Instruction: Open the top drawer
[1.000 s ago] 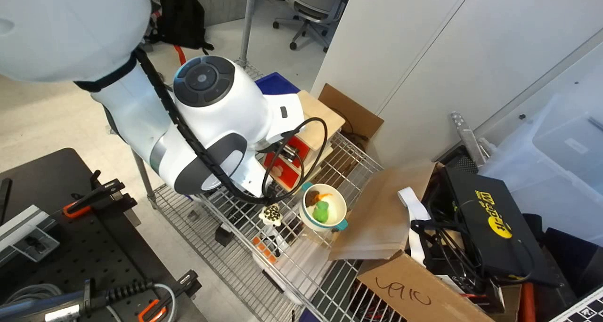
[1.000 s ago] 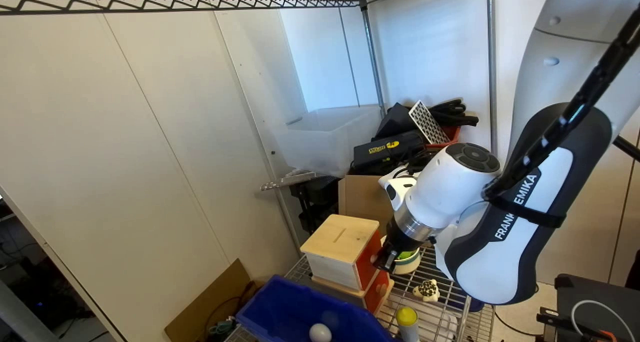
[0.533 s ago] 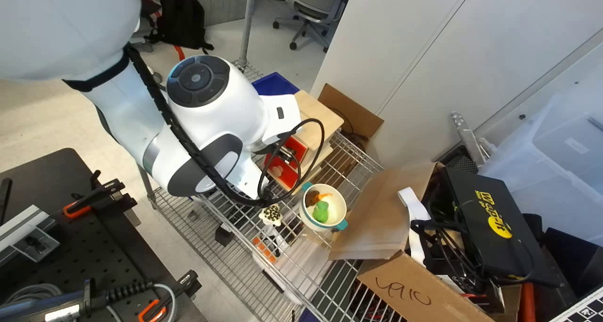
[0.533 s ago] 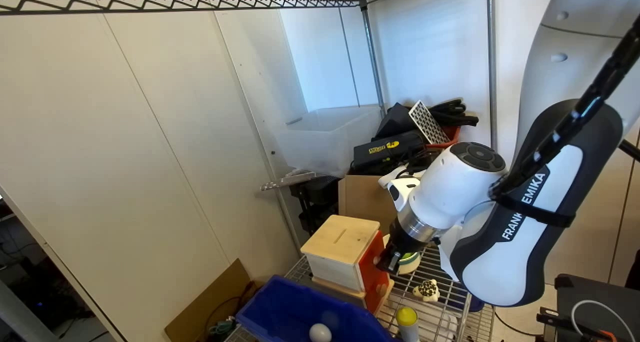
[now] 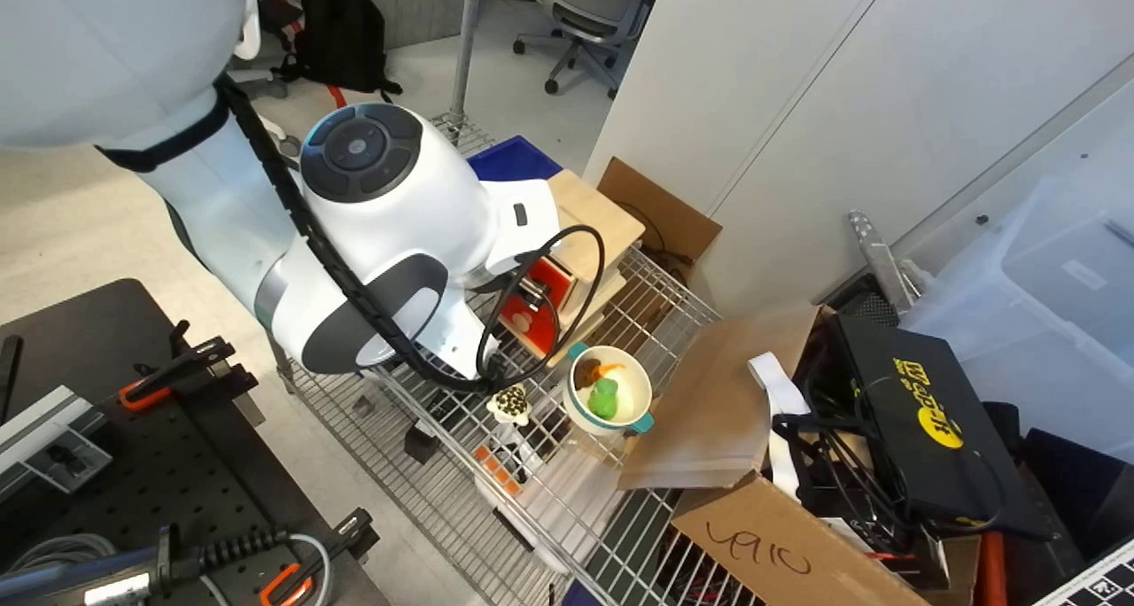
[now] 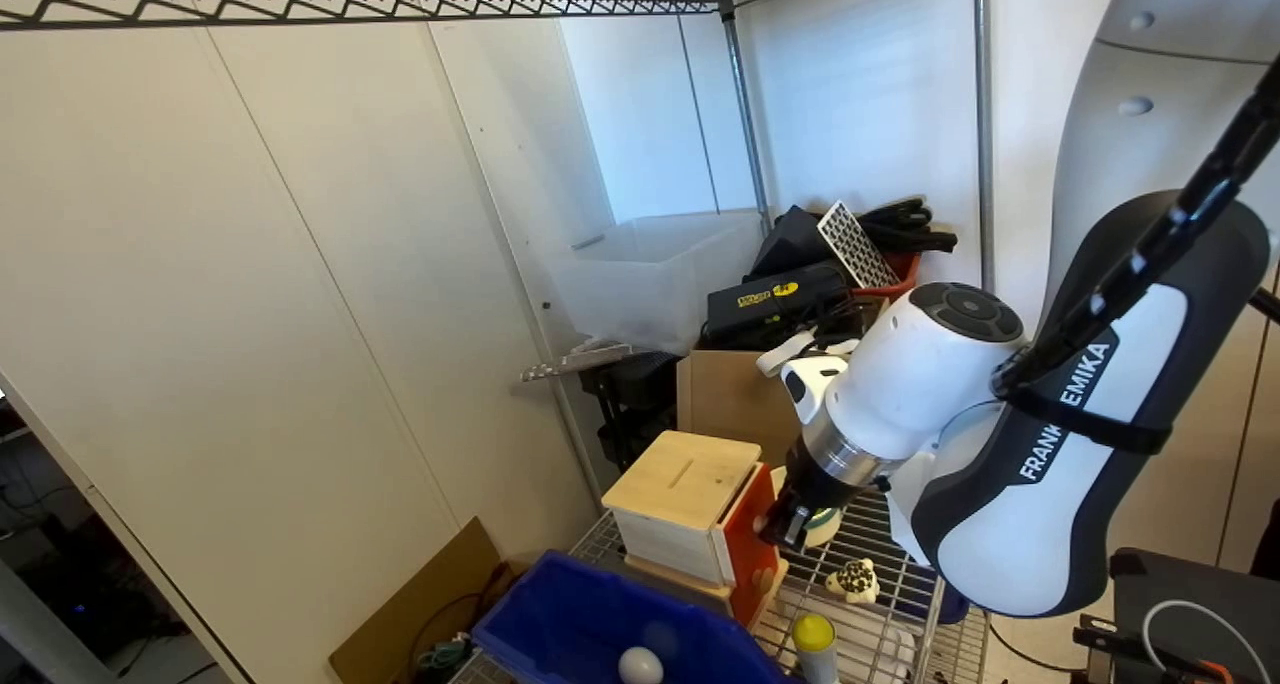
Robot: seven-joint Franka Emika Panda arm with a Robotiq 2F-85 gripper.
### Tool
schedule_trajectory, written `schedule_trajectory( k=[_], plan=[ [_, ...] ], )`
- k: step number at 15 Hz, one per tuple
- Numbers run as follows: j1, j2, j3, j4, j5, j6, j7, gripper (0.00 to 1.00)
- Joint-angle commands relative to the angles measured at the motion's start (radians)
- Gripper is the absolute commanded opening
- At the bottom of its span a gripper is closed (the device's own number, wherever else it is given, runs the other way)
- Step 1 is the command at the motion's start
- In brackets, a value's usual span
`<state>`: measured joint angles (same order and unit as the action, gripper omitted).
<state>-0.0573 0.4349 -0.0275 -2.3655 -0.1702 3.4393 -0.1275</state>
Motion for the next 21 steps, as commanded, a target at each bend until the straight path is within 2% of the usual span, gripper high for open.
schedule_trajectory(
  k=[1, 21],
  plan=[
    [0.0, -0.032, 0.001, -0.041, -0.006, 0.01, -0.015, 0.07],
    [0.008, -0.064, -0.006, -0.085, 0.001, 0.002, -0.026, 0.07]
  ],
)
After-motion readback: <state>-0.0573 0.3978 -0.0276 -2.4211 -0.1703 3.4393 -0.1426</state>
